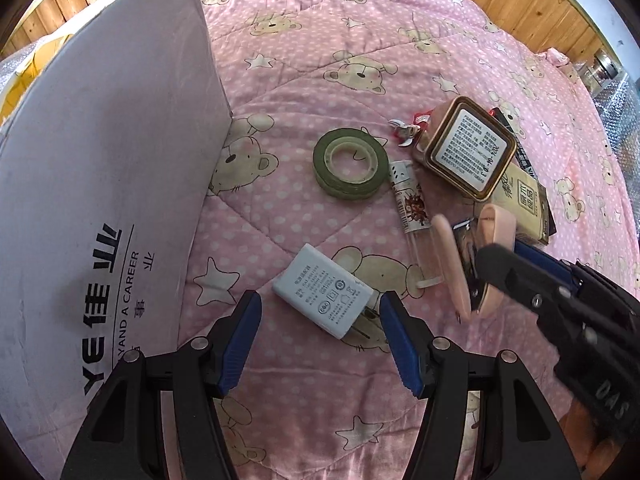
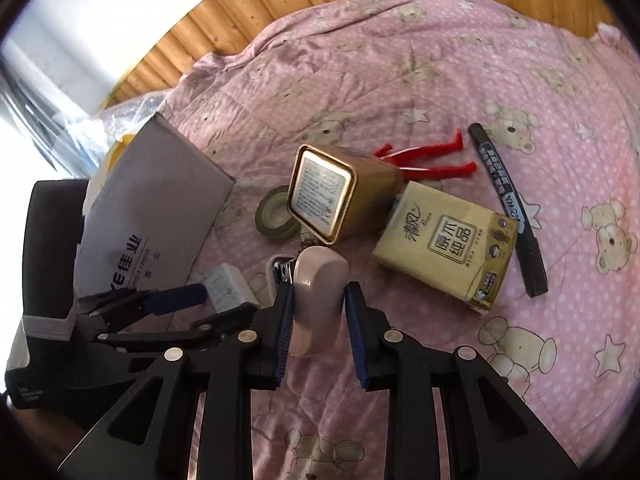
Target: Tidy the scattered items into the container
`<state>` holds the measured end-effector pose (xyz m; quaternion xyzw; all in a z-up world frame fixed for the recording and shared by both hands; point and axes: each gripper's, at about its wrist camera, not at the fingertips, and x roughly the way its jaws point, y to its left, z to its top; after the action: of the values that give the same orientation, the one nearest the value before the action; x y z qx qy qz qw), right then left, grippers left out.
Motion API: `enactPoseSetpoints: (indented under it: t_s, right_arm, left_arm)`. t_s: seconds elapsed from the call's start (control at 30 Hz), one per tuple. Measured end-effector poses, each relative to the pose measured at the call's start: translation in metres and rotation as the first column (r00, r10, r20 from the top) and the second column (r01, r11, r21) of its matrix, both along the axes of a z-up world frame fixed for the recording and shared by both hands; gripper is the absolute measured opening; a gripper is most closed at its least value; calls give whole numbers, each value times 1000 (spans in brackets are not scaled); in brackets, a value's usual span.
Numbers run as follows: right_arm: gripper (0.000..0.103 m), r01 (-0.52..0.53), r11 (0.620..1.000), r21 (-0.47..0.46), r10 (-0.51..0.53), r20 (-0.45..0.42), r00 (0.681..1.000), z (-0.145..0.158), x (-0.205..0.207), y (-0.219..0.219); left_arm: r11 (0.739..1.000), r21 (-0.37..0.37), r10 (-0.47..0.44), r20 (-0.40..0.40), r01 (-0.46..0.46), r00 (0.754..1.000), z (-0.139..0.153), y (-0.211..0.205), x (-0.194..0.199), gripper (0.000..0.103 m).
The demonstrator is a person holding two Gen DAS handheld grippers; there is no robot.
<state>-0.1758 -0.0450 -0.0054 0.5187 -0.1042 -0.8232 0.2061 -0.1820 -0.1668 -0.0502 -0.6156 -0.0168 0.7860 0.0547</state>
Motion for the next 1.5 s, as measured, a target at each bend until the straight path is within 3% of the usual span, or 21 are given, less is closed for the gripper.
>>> enactPoseSetpoints:
  t_s: [0.1,0.3,0.33,0.37,0.6,0.8,1.3,1.5]
  right_arm:
    - [32,-13,1000,7,13,13,1000,-8,-2,-5]
    - [26,33,998,-56,-29,79,996,-19,-5,7]
    - [26,35,998,-53,-31,76,997,-17,-3,9]
    - [26,37,998,-51,-33,72,997,-15,-2,10]
    - [26,60,996,-62,-55,81,995,-2,12,23]
    - [26,64,996,-62,-58,95,994,2,25,27]
    - [26,58,997,-50,-54,67,996,18,36,21]
    - [26,64,997,-39,-62,54,997,28,47,17]
  left_arm:
    - [1000,0,6,7,-6,1000,-5,-2,-3,63]
    - [1000,9,4,-6,-4,1000,-8,-5,-3,64]
    - [1000,14,3,-11,-3,1000,-8,-6,-3,63]
    - [1000,20,-1,-19,1,1000,-7,-6,-2,54]
    - [992,123,-1,-40,5,999,4,-17,7,52]
    - [986,165,-26,-55,35,998,12,-17,17,52]
    - [987,134,-74,-117,90,990,42,1,41,52]
    - [982,154,-82,-145,105,986,56,5,50,52]
